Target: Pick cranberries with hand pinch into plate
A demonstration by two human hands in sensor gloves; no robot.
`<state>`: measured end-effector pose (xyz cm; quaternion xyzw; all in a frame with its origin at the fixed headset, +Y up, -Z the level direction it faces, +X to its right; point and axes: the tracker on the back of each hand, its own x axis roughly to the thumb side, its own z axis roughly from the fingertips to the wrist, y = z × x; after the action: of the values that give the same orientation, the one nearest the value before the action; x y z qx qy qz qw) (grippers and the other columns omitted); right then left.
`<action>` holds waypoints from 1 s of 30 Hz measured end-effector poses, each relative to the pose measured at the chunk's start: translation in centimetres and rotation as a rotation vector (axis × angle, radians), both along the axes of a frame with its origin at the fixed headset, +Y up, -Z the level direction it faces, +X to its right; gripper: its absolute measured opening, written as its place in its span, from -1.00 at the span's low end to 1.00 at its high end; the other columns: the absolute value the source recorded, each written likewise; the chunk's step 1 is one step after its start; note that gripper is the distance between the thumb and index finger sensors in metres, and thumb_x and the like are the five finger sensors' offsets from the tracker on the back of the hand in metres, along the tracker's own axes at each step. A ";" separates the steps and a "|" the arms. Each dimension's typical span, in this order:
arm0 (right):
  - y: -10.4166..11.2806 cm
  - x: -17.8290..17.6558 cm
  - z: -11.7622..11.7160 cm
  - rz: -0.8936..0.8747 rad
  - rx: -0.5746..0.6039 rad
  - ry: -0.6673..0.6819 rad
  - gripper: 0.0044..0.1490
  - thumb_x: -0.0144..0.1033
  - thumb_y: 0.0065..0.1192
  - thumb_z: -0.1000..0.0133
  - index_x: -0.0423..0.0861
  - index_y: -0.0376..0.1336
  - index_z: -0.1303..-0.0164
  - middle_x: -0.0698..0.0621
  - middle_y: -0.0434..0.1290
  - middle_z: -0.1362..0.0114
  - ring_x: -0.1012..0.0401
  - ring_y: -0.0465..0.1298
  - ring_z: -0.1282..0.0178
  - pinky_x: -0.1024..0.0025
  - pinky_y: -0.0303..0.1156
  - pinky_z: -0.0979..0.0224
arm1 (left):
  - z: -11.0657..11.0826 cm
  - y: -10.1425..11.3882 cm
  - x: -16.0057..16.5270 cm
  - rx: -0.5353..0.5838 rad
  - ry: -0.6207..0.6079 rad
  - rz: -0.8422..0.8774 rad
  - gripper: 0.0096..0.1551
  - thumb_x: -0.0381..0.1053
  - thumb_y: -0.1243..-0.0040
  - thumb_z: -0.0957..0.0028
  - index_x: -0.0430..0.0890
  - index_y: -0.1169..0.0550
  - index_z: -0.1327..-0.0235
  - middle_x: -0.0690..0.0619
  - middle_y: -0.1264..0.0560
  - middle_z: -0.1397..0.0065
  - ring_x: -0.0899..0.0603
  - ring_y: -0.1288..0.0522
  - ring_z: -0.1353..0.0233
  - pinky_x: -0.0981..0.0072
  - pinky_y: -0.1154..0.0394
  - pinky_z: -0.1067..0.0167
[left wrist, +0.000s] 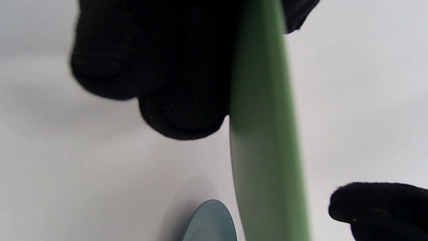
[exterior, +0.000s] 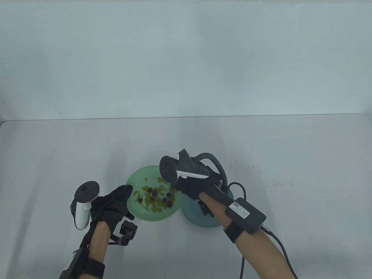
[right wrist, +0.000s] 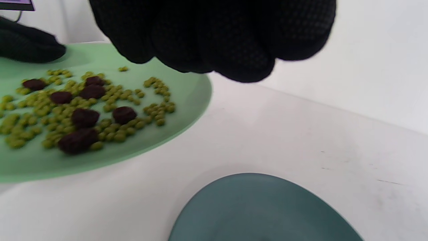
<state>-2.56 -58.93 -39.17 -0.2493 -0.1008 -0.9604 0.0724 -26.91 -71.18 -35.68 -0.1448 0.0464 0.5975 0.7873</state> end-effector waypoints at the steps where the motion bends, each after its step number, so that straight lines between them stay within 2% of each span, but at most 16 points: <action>1: -0.3 -0.4 0.1 0.003 -0.003 0.013 -0.40 0.04 0.27 -0.17 -0.03 0.39 -0.33 0.21 0.59 0.10 0.31 0.64 0.21 0.37 0.61 0.02 | 0.0 0.0 0.0 0.000 0.000 0.001 -0.48 0.01 0.06 -0.32 -0.33 -0.49 -0.27 -0.15 -0.67 -0.01 -0.12 -0.77 0.26 0.28 -0.72 0.29; 14: -2.4 -2.1 0.2 0.074 -0.025 0.084 -0.43 0.01 0.29 -0.16 -0.02 0.40 -0.31 0.20 0.59 0.11 0.31 0.64 0.21 0.36 0.60 0.02 | 0.2 -0.1 -0.1 -0.004 0.009 0.004 -0.48 0.01 0.06 -0.32 -0.33 -0.49 -0.27 -0.15 -0.67 -0.01 -0.12 -0.77 0.27 0.28 -0.72 0.30; 23: -3.0 -2.3 0.8 0.097 0.025 0.133 -0.44 0.01 0.29 -0.15 -0.01 0.40 -0.29 0.20 0.59 0.11 0.31 0.63 0.21 0.37 0.60 0.02 | 0.2 -0.2 -0.3 -0.015 0.006 0.024 -0.48 0.01 0.06 -0.32 -0.34 -0.49 -0.27 -0.16 -0.67 0.00 -0.13 -0.77 0.27 0.28 -0.72 0.30; 30: -3.0 -2.6 0.9 0.105 0.022 0.148 -0.40 0.02 0.28 -0.15 -0.05 0.38 -0.33 0.20 0.59 0.11 0.31 0.64 0.21 0.37 0.61 0.02 | 0.2 -0.1 -0.6 -0.010 0.016 0.046 -0.48 0.01 0.06 -0.32 -0.34 -0.49 -0.27 -0.17 -0.66 0.00 -0.13 -0.77 0.27 0.28 -0.72 0.30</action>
<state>-5.12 -61.88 -38.31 -0.3133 -0.0977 -0.9352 0.1329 -27.50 -71.32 -35.43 -0.1452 0.0523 0.6165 0.7721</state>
